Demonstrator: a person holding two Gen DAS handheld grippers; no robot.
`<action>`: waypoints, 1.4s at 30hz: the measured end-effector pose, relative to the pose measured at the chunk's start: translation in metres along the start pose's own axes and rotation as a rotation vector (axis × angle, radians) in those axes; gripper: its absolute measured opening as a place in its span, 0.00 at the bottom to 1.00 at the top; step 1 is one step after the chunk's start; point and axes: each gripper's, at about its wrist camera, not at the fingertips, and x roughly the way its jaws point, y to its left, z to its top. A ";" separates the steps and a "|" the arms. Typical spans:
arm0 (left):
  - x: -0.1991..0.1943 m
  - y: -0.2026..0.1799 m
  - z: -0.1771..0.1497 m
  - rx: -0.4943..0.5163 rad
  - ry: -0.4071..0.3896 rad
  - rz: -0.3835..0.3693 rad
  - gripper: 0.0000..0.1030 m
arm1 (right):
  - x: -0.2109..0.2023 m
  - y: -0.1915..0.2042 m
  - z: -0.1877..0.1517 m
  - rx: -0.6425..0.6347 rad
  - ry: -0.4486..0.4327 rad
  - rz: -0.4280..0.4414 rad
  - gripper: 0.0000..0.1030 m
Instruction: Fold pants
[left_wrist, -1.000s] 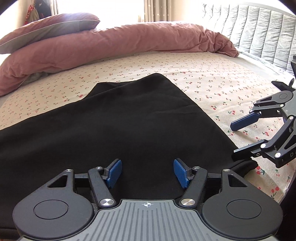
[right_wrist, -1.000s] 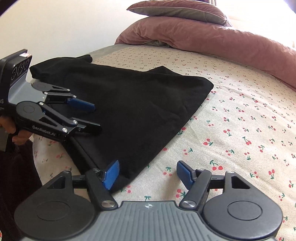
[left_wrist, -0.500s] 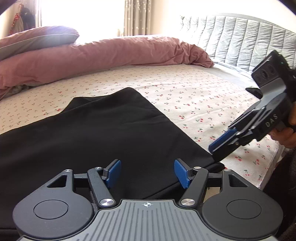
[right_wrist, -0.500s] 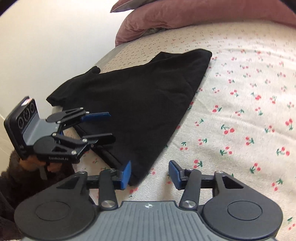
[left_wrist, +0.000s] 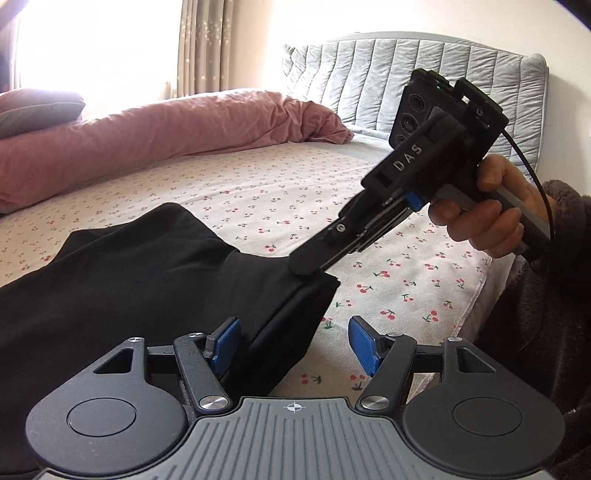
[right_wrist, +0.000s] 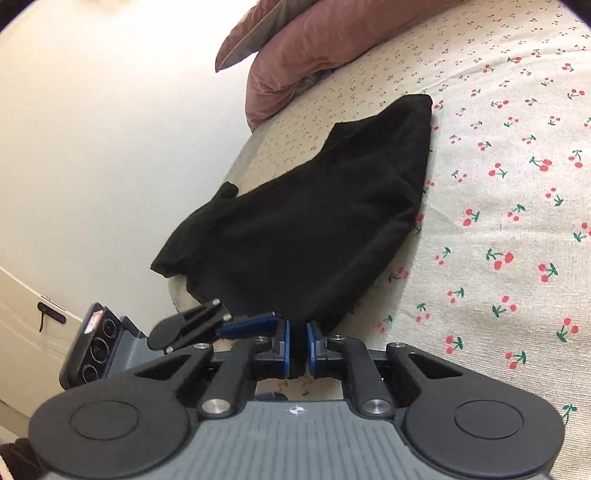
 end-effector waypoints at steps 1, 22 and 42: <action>0.003 -0.004 0.001 0.007 -0.003 0.021 0.63 | 0.000 0.003 0.002 -0.003 -0.003 0.007 0.11; 0.041 -0.005 -0.004 -0.079 0.041 0.283 0.30 | 0.033 -0.042 0.059 -0.058 -0.113 -0.242 0.48; 0.016 -0.021 0.025 -0.290 -0.067 0.325 0.07 | 0.043 -0.061 0.106 0.032 -0.245 -0.173 0.04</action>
